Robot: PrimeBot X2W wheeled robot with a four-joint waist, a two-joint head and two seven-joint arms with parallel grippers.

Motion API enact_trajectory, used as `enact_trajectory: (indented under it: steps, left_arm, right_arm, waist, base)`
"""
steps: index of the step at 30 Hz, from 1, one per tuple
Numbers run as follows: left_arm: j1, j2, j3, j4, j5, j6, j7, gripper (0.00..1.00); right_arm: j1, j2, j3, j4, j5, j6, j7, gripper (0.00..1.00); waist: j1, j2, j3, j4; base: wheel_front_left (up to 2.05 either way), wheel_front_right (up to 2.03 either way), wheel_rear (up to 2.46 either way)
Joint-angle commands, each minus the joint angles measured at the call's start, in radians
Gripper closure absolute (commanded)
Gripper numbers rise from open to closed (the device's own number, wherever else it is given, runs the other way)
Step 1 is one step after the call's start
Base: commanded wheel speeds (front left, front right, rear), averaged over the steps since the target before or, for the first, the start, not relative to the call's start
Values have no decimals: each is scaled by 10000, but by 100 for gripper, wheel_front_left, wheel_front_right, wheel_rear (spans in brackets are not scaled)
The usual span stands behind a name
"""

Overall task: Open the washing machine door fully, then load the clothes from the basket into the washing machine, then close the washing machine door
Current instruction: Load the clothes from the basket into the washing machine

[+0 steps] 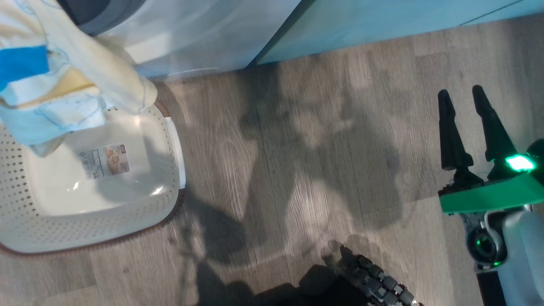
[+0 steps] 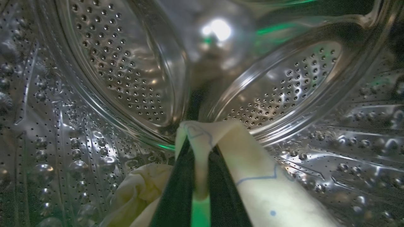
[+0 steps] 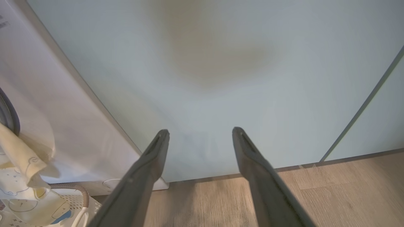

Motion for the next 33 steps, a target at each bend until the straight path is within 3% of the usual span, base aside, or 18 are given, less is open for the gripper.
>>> enact_trajectory:
  steps: [1,11,18,23,25,26,27,33]
  left_arm:
    - [-650,598,241,-232,90,20,-239,100]
    - [-1692,516,659,4,351,123,-879,100]
    - [-1606,332,1922,-1176,850,90,-892,100]
    - [-1101,-7,2356,-942,1222,-72,-893,100]
    - [-934,-131,2266,-482,1327,-152,-893,55]
    - [-885,-178,2218,-244,1365,-179,-893,13]
    - [-858,-236,2179,28,1365,-200,-893,0]
    - [-859,-452,1788,1043,1473,-340,-813,0]
  right_arm:
    - [-91,-31,120,-321,97,44,-67,0]
    - [-269,-30,62,-296,58,44,-67,0]
    - [-437,-30,5,-275,20,44,-67,0]
    - [-444,-30,4,-272,-32,44,-67,0]
    - [-411,-30,6,-276,-48,44,-67,0]
    - [-387,-30,5,-278,-55,44,-67,0]
    - [-361,-30,0,-279,-63,44,-67,0]
    - [-221,-30,-46,-254,-151,44,-67,0]
  waist:
    - [-1,0,142,-33]
    - [-1,0,445,-15]
    - [-1,0,555,28]
    - [-1,0,464,106]
    - [-1,0,394,145]
    - [-1,0,357,164]
    - [-1,0,319,185]
    - [-1,0,84,311]
  base:
    - [0,0,0]
    - [0,0,0]
    - [0,0,0]
    - [0,0,0]
    - [0,0,0]
    - [0,0,0]
    - [0,0,0]
    - [0,0,0]
